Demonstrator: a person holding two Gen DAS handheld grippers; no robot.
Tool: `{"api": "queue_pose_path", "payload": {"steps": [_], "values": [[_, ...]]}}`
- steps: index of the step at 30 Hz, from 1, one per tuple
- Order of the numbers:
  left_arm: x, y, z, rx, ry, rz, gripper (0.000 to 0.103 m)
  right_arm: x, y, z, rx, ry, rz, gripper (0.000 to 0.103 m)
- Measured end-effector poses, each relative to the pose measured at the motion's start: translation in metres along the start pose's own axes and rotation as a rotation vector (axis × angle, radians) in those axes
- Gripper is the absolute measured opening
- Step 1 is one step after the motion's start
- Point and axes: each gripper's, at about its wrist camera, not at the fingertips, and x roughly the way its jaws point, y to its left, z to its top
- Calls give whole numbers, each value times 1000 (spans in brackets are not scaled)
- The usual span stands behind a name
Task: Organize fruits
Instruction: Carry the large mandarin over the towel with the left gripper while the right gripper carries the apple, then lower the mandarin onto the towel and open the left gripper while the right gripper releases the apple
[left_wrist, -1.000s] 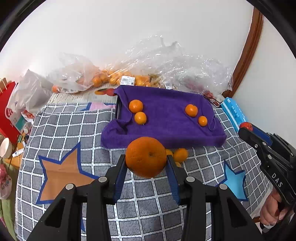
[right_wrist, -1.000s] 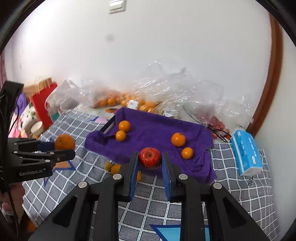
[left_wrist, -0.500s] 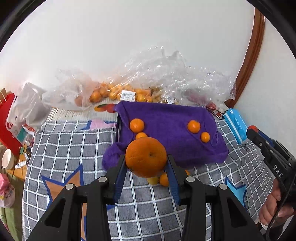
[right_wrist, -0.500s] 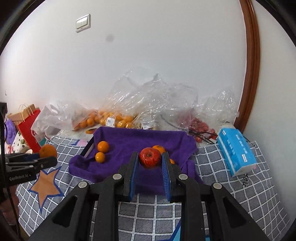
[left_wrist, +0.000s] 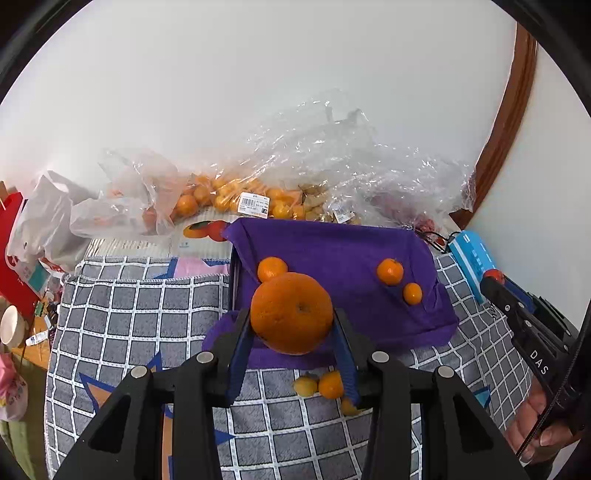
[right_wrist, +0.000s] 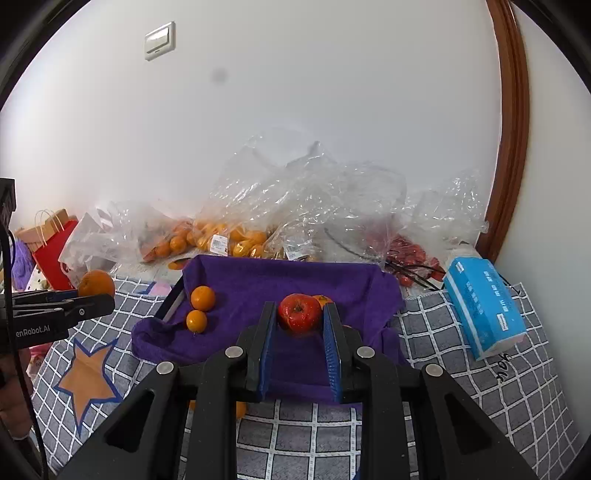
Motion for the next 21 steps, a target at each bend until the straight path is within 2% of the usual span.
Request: {"api": "queue_pose_path", "payload": {"steps": [11,21], "values": [[14,9,12,-2,-2,-1,40,21,1,4,2,20,2,25],[41,33,17,-32,21,14,40,49,-16,-3,13,61,-47,25]]}}
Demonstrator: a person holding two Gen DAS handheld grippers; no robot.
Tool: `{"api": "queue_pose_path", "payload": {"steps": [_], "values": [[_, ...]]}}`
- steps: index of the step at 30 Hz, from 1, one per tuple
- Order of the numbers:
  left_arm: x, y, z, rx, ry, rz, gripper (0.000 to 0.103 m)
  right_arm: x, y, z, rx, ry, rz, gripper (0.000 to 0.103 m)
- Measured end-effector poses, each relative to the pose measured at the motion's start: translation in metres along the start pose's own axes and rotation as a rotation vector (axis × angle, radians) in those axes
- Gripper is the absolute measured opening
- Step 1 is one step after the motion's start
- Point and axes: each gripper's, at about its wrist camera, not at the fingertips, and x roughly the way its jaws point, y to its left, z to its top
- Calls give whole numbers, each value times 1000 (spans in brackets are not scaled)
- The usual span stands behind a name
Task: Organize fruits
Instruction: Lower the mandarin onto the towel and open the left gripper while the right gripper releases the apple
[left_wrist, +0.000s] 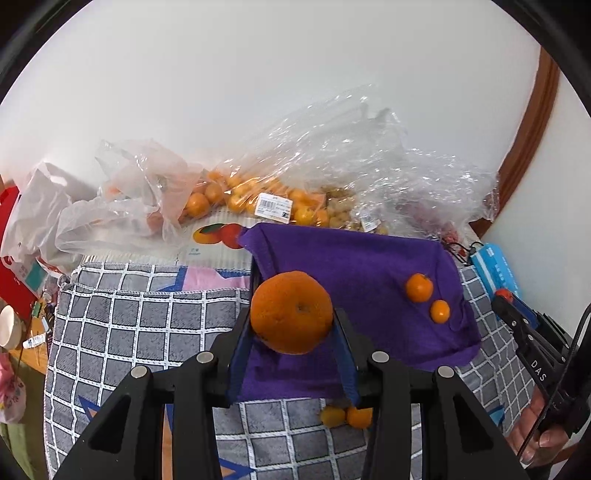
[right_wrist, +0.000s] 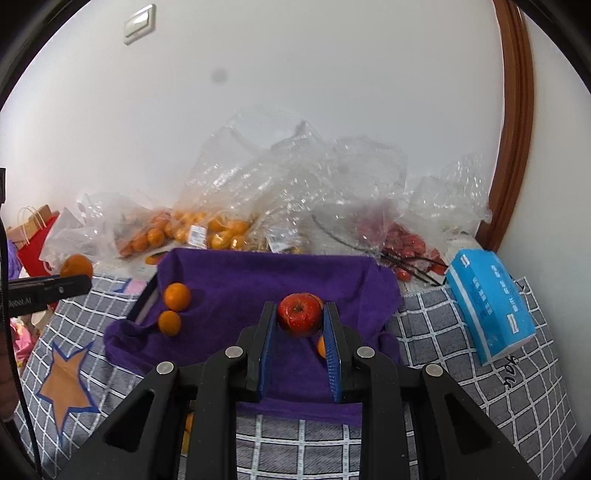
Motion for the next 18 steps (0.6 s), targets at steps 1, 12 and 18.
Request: {"api": "queue_pose_path", "payload": {"steps": [1,12,18], "values": [[5,2,0,-4,6,2,40,4,-2,-1,3,7,-2,25],[55,-4,-8,2,108,3,40,59,-8,-34,24,147,28,25],[79,-15,-18,31,163,12,40,75,-10,-46,23,198,46,25]]}}
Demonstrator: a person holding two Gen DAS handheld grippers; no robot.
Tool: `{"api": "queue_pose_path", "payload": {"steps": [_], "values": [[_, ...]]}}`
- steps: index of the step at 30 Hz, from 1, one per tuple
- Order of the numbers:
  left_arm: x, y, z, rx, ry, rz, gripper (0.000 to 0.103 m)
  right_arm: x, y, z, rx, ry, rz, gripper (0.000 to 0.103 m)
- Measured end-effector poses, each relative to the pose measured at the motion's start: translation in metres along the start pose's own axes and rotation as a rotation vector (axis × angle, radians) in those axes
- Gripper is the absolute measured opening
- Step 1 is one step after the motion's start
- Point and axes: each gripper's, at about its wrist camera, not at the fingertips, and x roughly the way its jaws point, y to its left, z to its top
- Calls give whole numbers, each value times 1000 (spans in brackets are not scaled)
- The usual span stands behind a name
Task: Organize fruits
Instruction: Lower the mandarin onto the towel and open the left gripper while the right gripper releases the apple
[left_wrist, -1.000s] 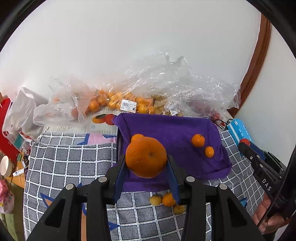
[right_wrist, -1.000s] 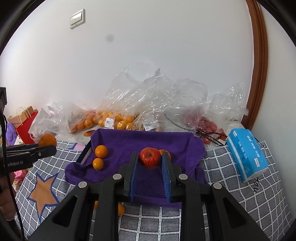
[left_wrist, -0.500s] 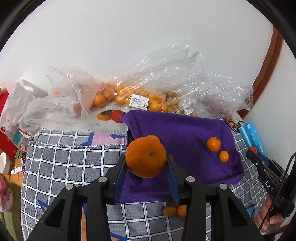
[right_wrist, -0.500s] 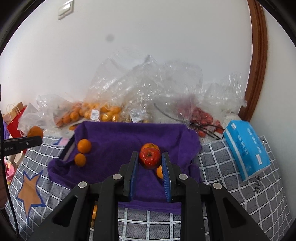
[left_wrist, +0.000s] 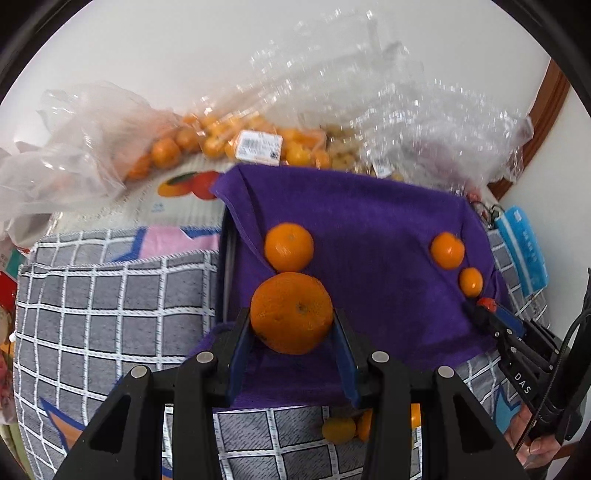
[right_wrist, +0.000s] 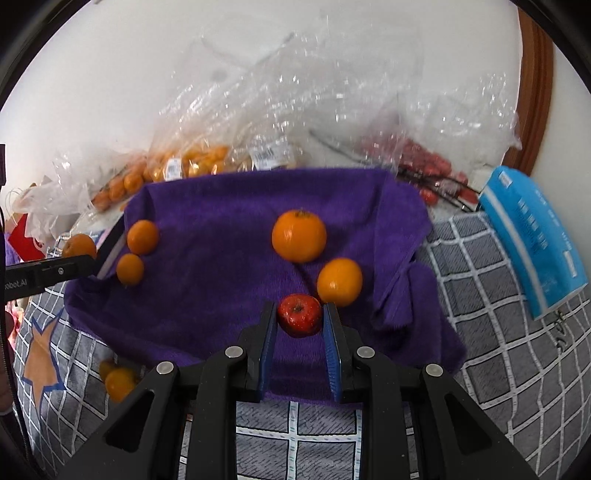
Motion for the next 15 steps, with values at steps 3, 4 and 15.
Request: {"api": "queue_pose_path", "payload": {"steps": [3,4,15], "values": [[10,-3,-3,24,13,36,40,7,1,-5,-16,17,-12,25],[13,-3,-4,23,21,29,40,9,0,-5,-14,25,-9,25],[27,1,-11,18,51,-15,40,17,0,-4,-12,44,-35,25]]}}
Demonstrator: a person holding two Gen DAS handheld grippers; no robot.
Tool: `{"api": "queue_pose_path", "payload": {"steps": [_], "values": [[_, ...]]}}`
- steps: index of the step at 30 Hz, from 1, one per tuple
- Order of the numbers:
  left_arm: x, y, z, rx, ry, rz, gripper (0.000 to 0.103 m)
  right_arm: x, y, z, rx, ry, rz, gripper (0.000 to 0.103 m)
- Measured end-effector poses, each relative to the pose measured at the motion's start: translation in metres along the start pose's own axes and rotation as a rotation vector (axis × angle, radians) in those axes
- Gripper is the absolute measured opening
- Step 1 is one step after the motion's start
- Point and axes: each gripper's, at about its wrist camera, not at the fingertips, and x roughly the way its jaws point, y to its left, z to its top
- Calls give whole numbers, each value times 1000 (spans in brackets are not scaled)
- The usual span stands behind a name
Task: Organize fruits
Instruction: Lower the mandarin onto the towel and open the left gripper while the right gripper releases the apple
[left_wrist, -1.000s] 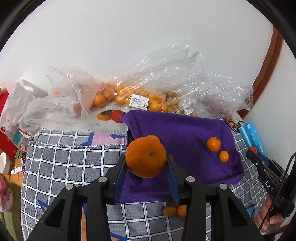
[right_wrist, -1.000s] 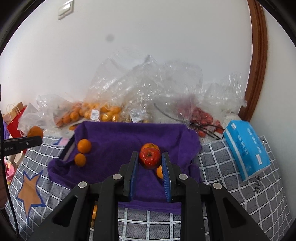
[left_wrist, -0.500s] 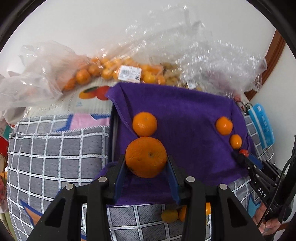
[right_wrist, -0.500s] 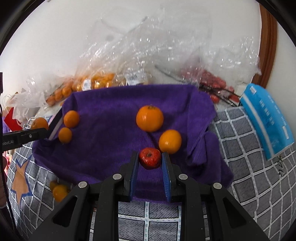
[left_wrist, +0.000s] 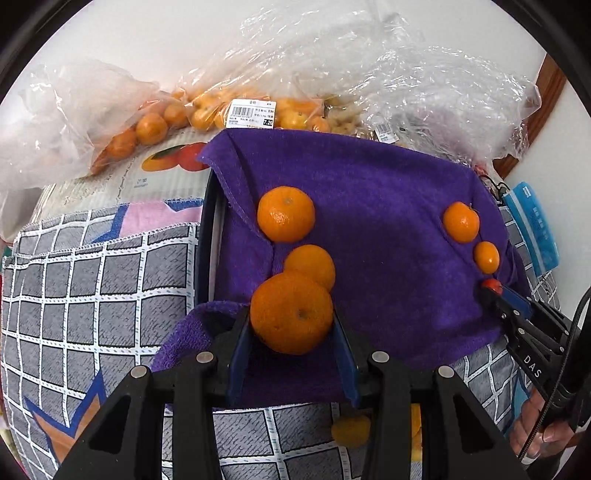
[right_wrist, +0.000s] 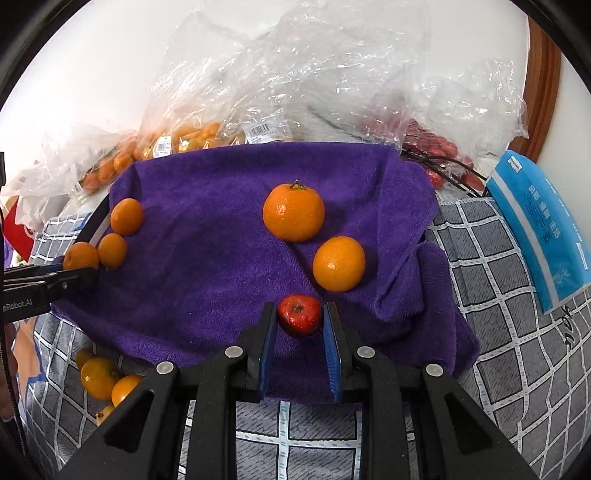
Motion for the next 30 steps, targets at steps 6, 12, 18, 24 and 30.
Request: {"api": "queue_pose_path", "payload": {"steps": [6,12,18,24,30], "values": [[5,1,-1,-3,22,-14,40,-2,1,0,0,7,-6,27],[7,0,0,-3,30,-19,40,-8,0,-2,-5,3,-18,40],[4,-1,0,-2,42,-29,40,-18,0,-3,3,-2,-32,44],[-4,-1,-3,-14,41,-40,40,-35,6,-4,5,-41,-55,48],[-28,-1,-4,-11,-7,-42,46,-50,13,-5,10,-68,-58,54]]}}
